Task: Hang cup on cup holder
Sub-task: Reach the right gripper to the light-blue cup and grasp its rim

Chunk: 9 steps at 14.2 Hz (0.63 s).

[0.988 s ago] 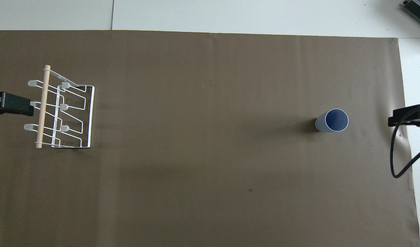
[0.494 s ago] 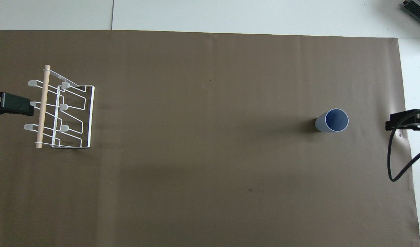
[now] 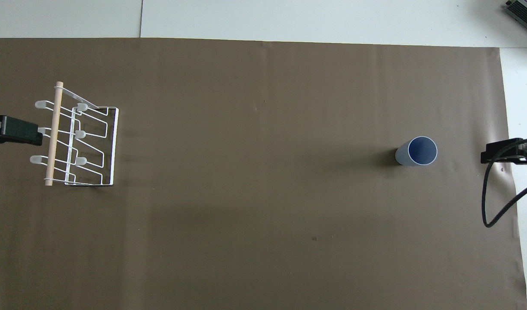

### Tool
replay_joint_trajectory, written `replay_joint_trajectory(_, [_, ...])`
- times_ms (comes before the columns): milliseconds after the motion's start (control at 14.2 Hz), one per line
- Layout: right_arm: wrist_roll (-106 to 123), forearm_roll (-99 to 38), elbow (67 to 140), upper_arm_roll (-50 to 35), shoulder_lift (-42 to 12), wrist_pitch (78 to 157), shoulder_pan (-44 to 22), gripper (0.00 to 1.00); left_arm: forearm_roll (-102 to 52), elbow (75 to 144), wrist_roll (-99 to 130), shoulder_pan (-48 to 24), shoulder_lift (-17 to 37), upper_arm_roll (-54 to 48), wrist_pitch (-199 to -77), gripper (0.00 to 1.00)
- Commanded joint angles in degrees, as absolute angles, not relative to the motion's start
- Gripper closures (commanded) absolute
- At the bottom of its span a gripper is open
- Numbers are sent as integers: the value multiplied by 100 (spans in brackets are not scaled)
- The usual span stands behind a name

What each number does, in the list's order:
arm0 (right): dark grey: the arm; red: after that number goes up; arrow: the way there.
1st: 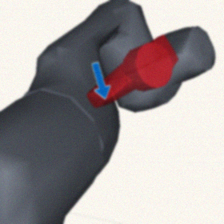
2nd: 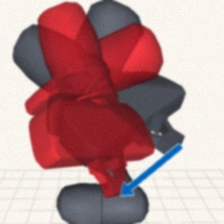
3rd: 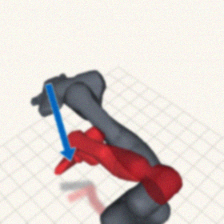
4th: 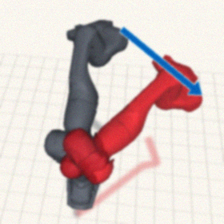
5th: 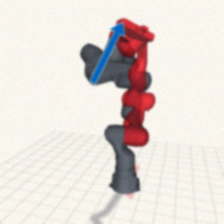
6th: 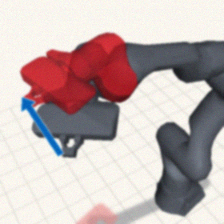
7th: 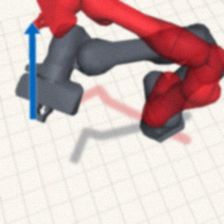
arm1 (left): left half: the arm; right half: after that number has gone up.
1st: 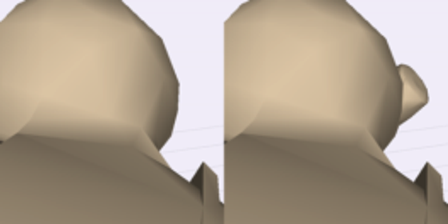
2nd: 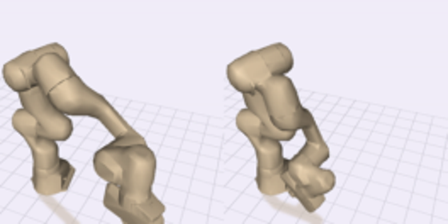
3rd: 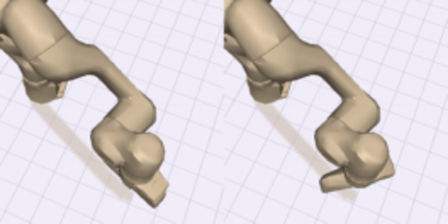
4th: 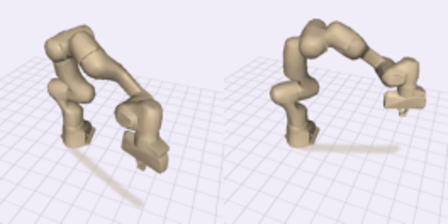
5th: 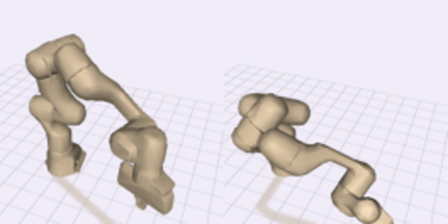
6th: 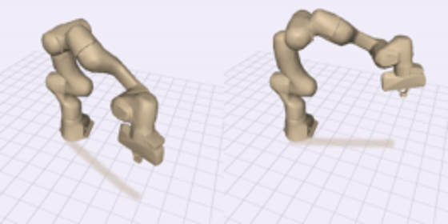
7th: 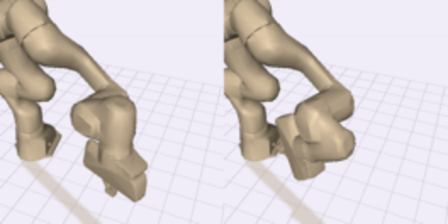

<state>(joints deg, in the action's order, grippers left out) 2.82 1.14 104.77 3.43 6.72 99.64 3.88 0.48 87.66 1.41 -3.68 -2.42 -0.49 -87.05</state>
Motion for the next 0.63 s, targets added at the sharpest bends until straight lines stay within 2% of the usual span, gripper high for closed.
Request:
replay_joint_trajectory(0, [589, 26, 10556, 316, 414, 10422, 510, 0, 0, 8903, 114, -352, -369, -35, -8666, 0])
replay_joint_trajectory(353, [1070, 9, 10582, 316, -341, 11064, 554, 0, 0, 8903, 114, -352, -369, -35, -8666, 0])
replay_joint_trajectory(564, [1310, 0, 10879, 316, -492, 11529, 589, 0, 0, 8895, 114, -352, -369, -35, -8666, 0])
